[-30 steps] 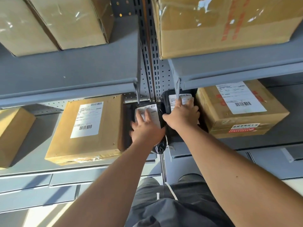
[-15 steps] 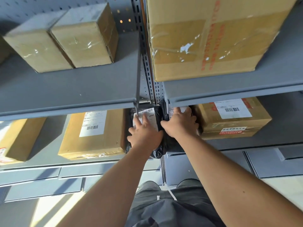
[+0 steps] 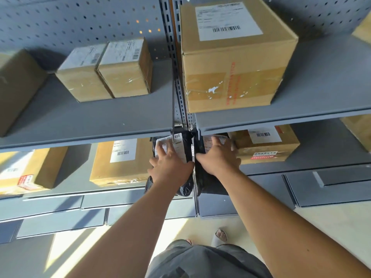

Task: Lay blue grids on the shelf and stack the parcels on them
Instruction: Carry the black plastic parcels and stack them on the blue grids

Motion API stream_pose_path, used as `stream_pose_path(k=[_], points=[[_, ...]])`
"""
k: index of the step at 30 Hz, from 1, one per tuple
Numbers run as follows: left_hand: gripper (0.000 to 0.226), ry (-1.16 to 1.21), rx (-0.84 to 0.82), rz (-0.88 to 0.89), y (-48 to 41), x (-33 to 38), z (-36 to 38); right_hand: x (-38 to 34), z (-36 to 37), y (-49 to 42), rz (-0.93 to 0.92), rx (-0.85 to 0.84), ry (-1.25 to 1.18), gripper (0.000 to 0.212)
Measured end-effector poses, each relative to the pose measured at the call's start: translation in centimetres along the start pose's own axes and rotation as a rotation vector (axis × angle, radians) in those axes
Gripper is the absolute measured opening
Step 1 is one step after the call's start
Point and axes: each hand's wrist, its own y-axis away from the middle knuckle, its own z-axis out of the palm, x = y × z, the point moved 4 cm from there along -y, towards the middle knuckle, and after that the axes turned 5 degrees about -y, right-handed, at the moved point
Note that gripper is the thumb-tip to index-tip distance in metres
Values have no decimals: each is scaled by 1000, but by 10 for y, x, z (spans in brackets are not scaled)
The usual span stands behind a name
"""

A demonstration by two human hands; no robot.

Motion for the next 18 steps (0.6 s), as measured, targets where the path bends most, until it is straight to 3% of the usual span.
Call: stream_pose_path(k=[18], points=[[101, 2, -4, 304, 91, -19, -2, 51, -11, 148, 134, 297, -6, 77]])
